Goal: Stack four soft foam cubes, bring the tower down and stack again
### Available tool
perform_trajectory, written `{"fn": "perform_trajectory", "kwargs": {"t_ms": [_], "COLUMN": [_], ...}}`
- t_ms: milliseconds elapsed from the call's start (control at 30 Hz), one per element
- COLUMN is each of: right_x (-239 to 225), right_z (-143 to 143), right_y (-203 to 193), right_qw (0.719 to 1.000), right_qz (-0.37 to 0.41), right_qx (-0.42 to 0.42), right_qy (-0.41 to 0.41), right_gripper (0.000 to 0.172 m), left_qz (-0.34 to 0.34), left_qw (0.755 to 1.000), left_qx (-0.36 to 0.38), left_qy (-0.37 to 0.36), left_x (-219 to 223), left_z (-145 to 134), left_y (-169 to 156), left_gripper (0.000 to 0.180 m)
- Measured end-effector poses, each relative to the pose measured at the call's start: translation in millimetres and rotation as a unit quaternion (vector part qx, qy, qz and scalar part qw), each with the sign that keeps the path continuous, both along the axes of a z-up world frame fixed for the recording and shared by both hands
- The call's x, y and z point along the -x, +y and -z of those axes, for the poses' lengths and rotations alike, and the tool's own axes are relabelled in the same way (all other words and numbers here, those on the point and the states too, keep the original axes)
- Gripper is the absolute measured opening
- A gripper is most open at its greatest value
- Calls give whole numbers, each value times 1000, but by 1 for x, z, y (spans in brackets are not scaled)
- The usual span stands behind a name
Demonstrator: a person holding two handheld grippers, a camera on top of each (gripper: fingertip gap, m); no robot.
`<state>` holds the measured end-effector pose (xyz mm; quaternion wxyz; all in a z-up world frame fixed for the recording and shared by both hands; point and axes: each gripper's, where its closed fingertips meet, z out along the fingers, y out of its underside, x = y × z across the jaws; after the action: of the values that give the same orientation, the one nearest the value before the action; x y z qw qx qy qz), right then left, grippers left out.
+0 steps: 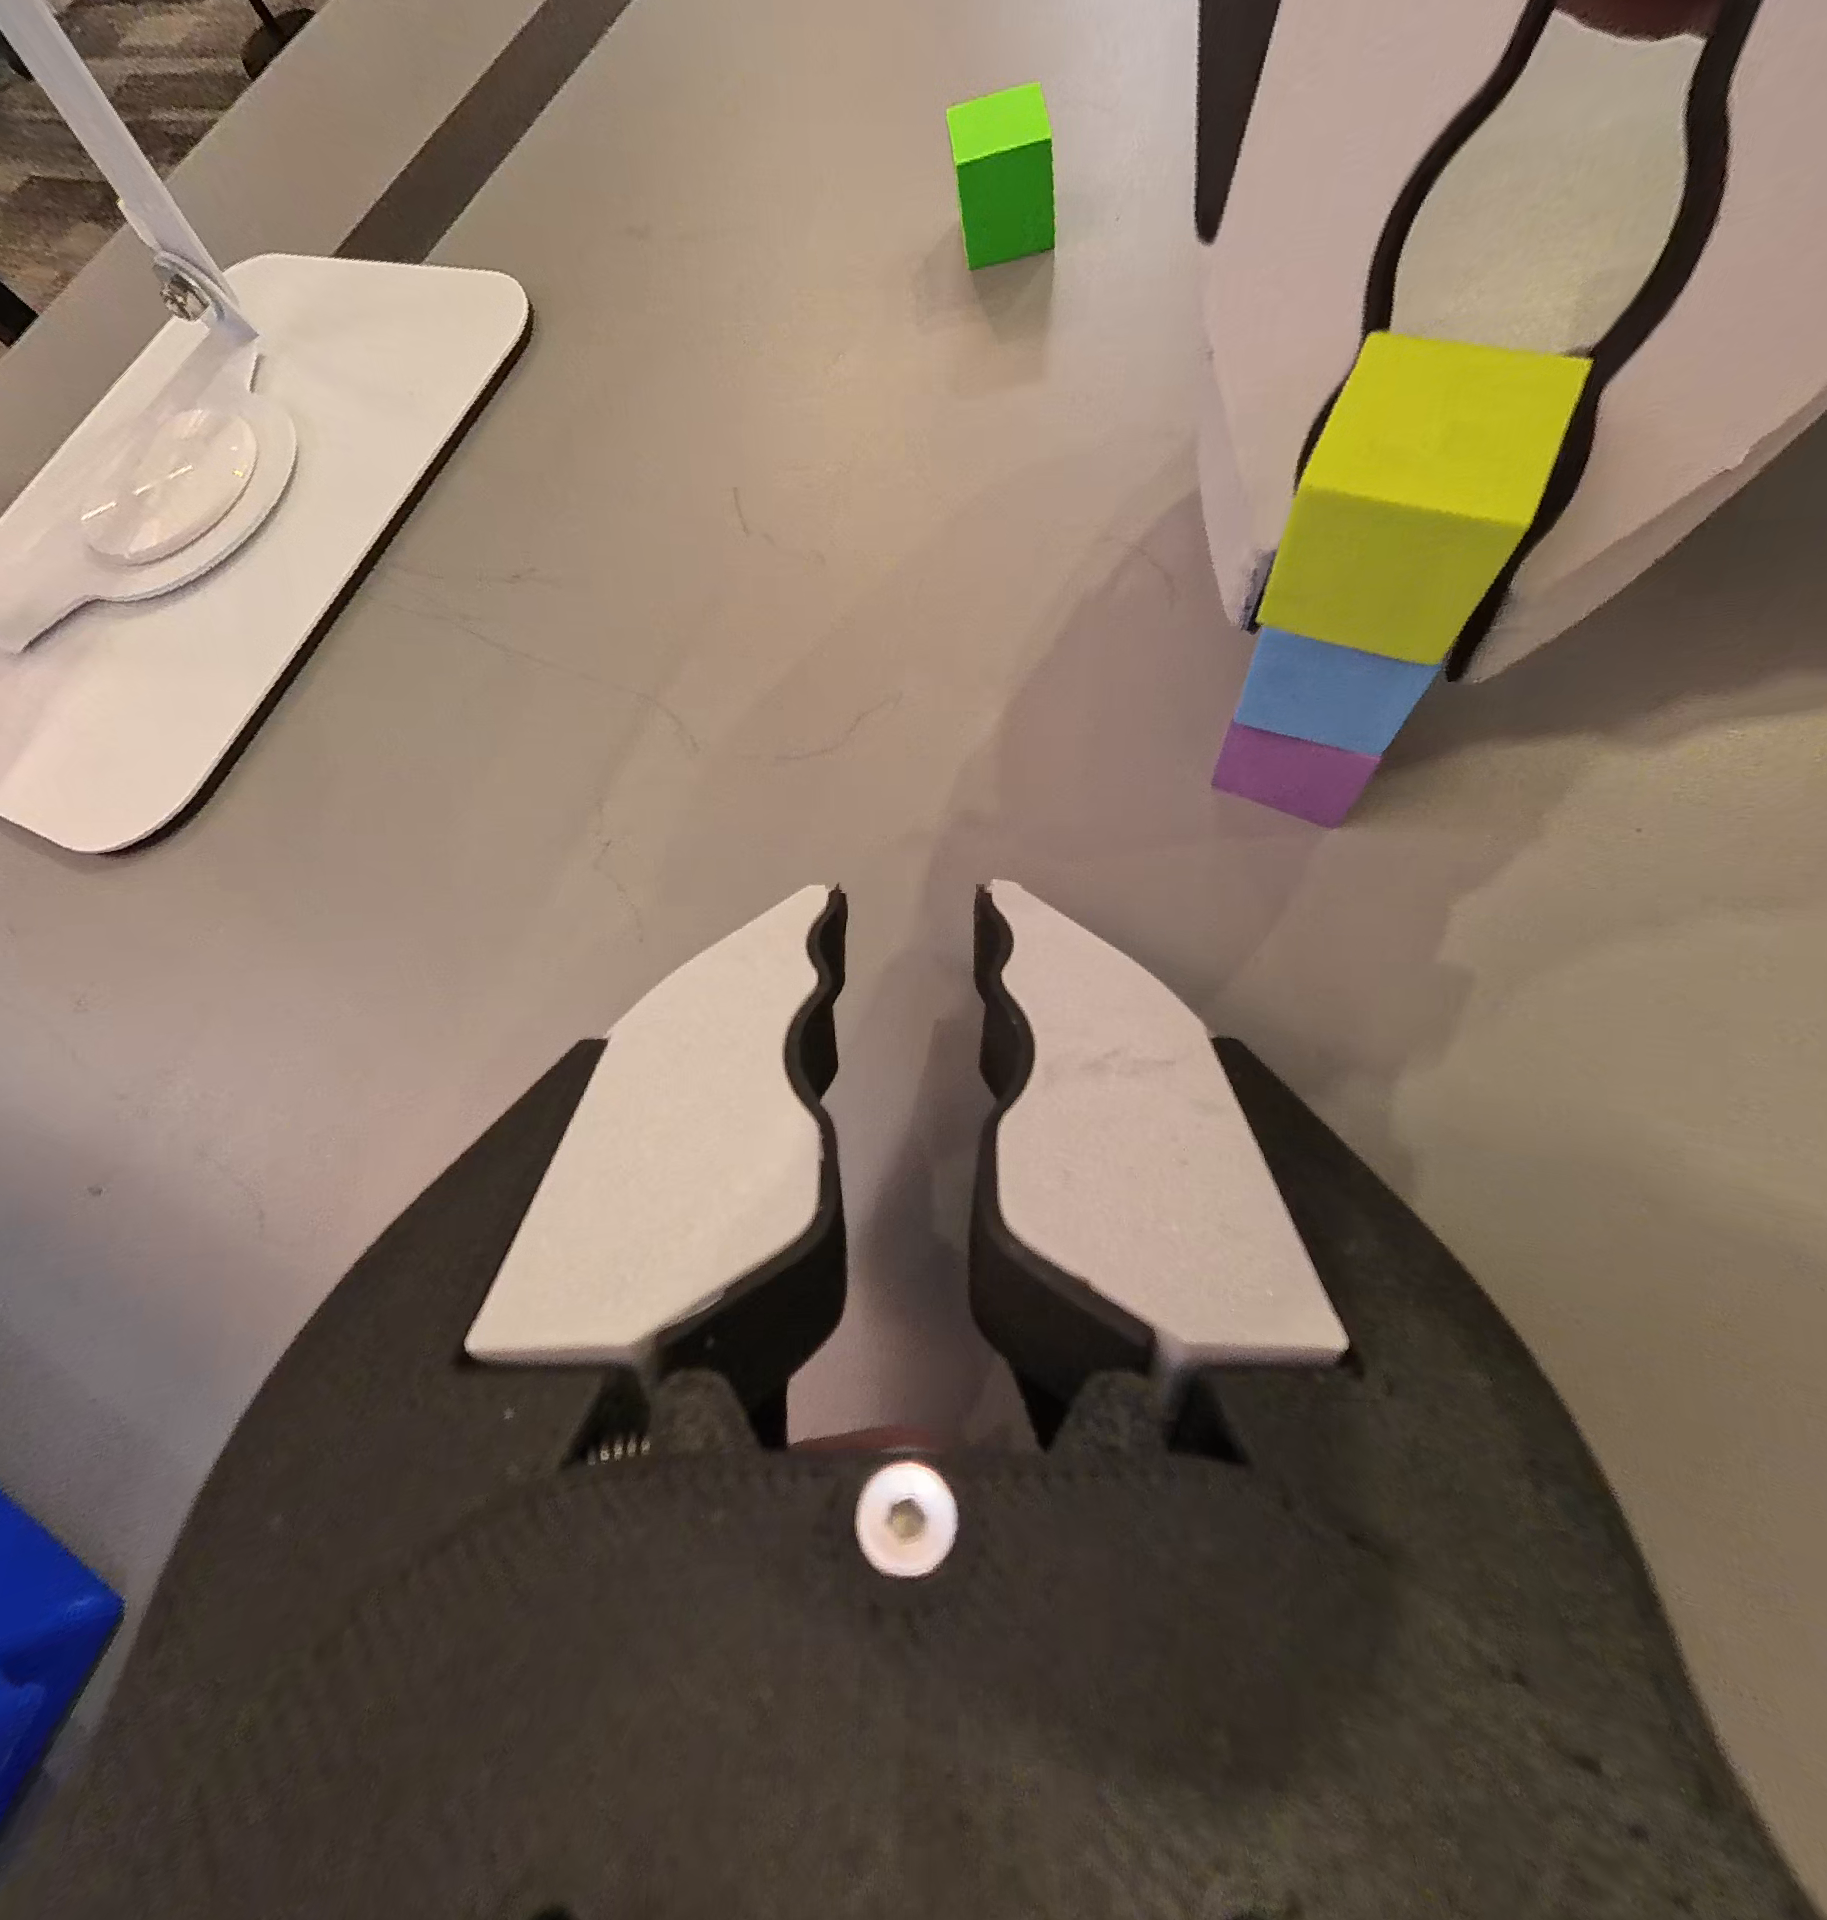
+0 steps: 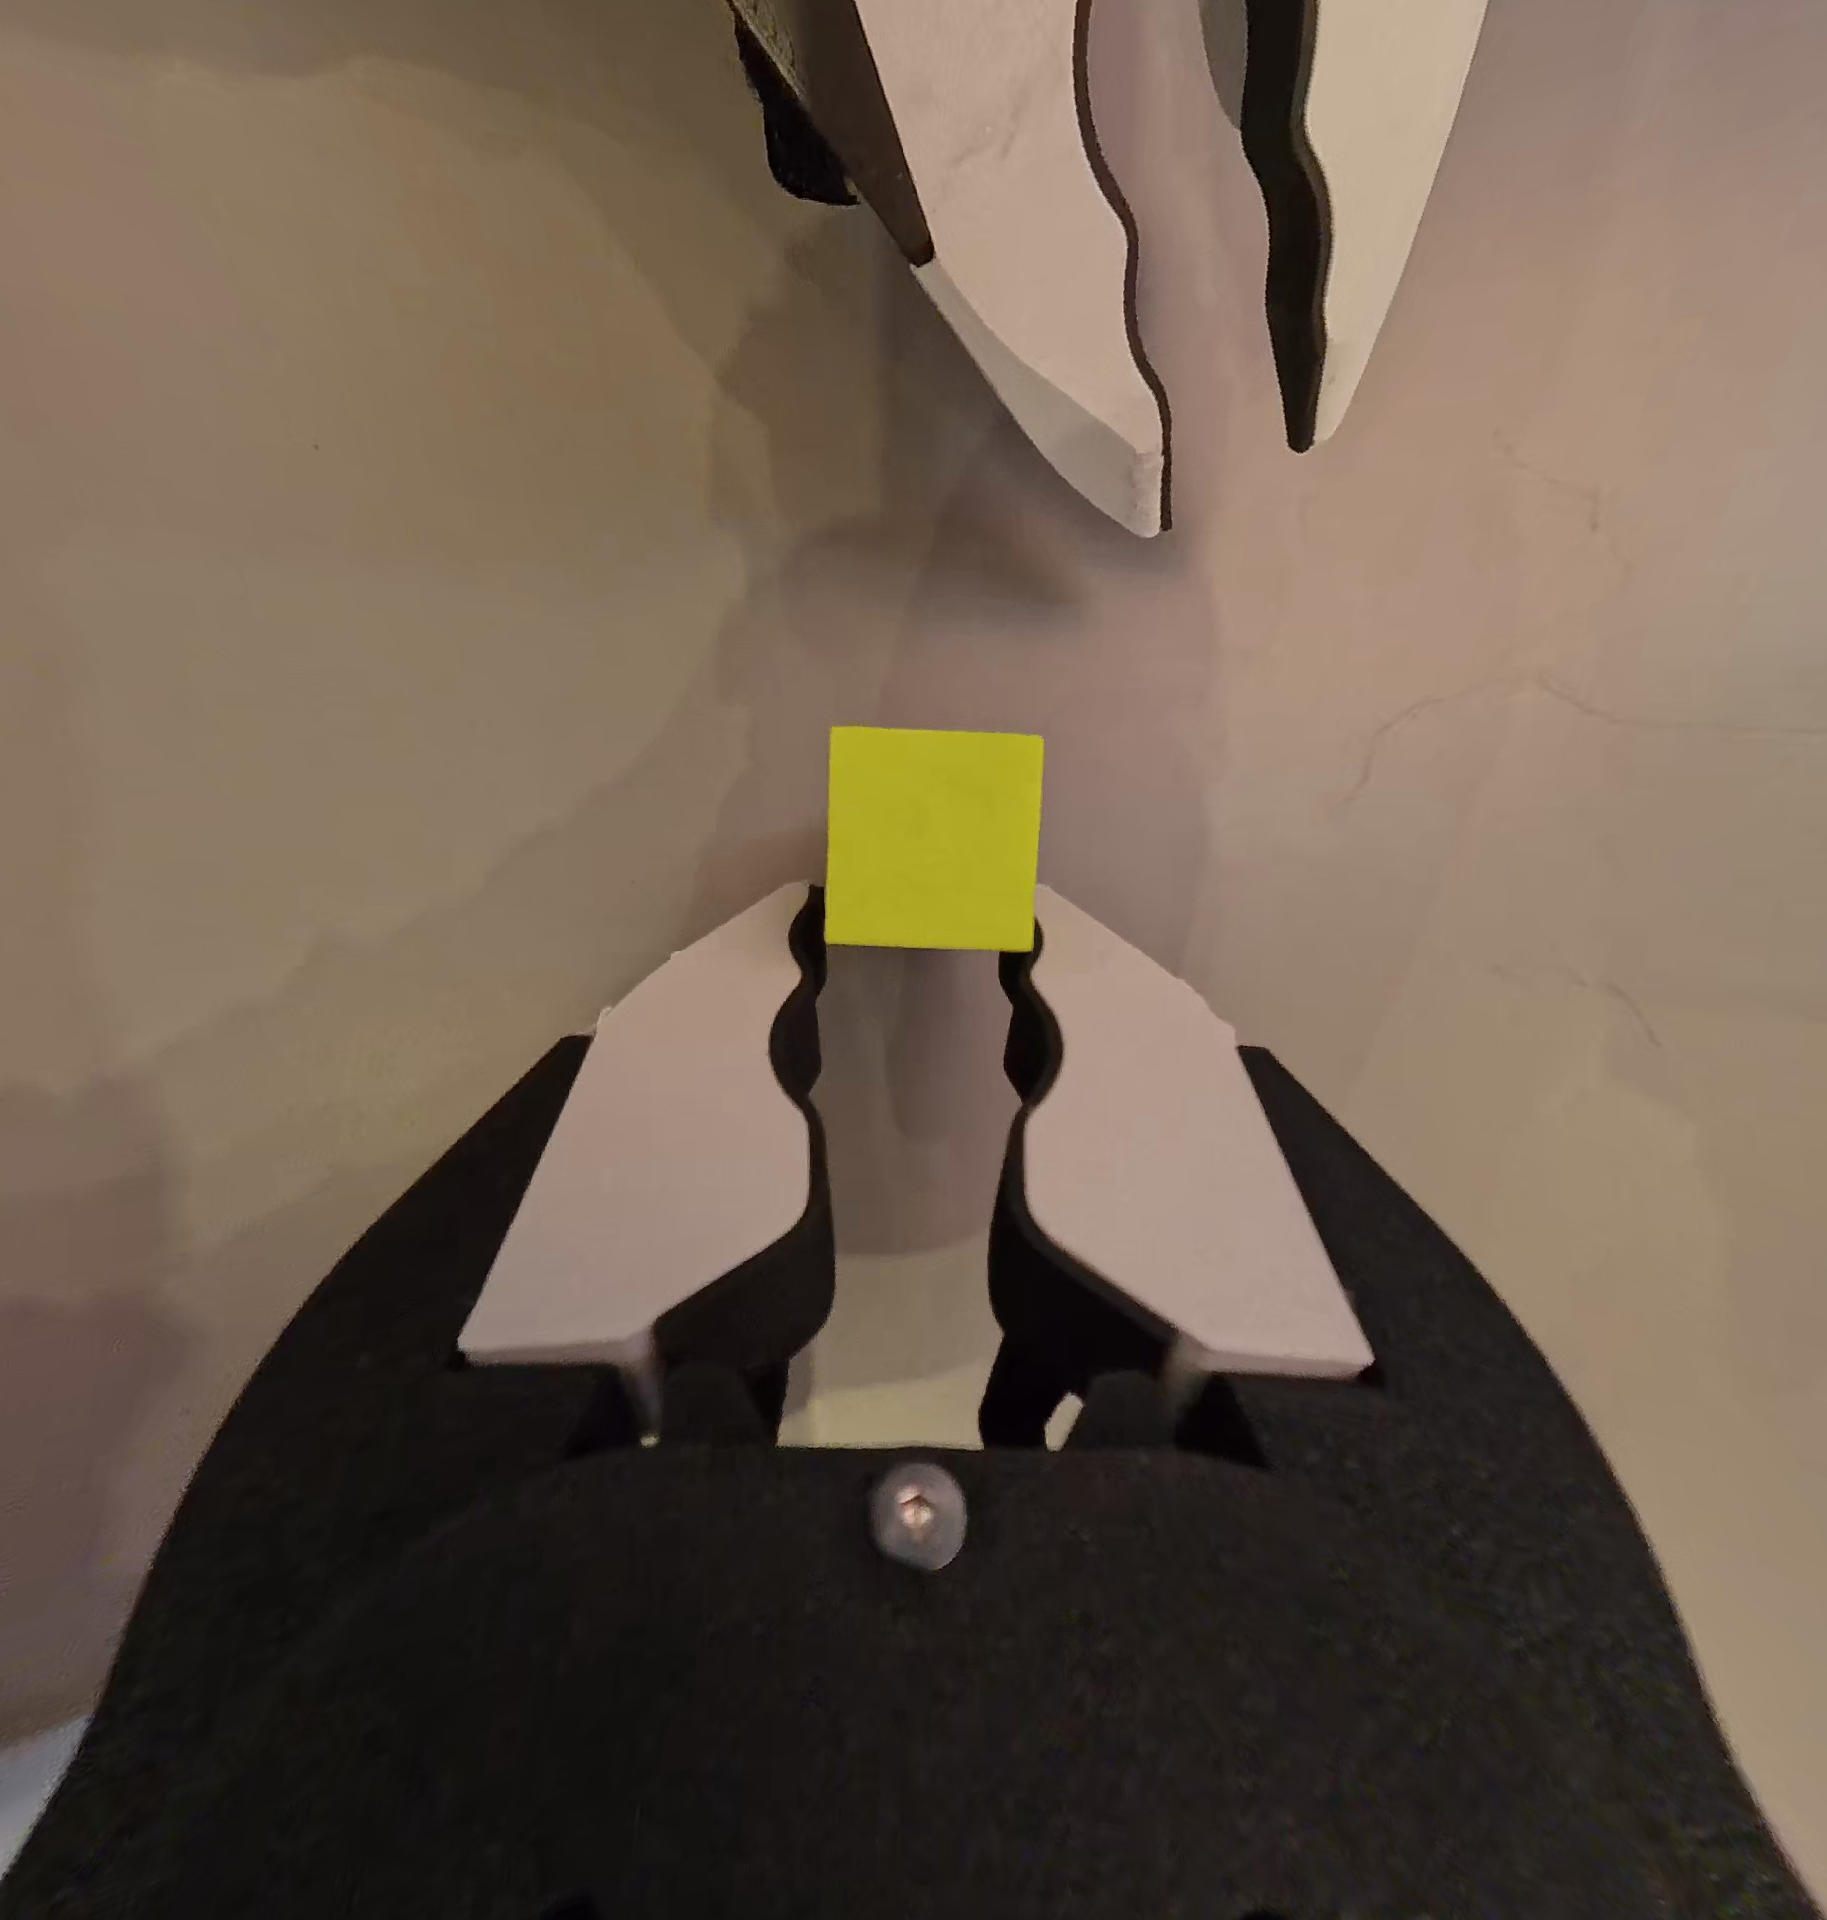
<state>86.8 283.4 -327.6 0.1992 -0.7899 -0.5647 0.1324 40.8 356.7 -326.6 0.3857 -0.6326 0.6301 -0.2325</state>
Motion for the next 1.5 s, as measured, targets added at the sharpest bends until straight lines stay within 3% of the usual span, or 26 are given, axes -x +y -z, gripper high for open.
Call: {"fn": "perform_trajectory", "kwargs": {"t_ms": [433,667,1000,1267,1500], "right_x": [0,-3,2,4,3], "right_z": [6,6,-30,-30,-32], "right_y": [1,-2,2,8,7], "right_qw": [1000,1000,999,999,999], "right_qz": [2,5,5,4,-5], "right_qx": [-3,6,-23,-36,-35], "right_qy": [-8,-7,26,16,22], "right_gripper": [27,39,43,29,28], "left_qz": [1,1,1,2,2], "left_qw": [1000,1000,1000,1000,1000], "left_qx": [0,0,1,1,2], "left_qy": [1,1,0,0,0], "left_x": [0,0,0,0,0], "left_z": [0,0,0,0,0], "left_y": [0,0,0,0,0], "left_gripper": [23,23,23,23,23]}}
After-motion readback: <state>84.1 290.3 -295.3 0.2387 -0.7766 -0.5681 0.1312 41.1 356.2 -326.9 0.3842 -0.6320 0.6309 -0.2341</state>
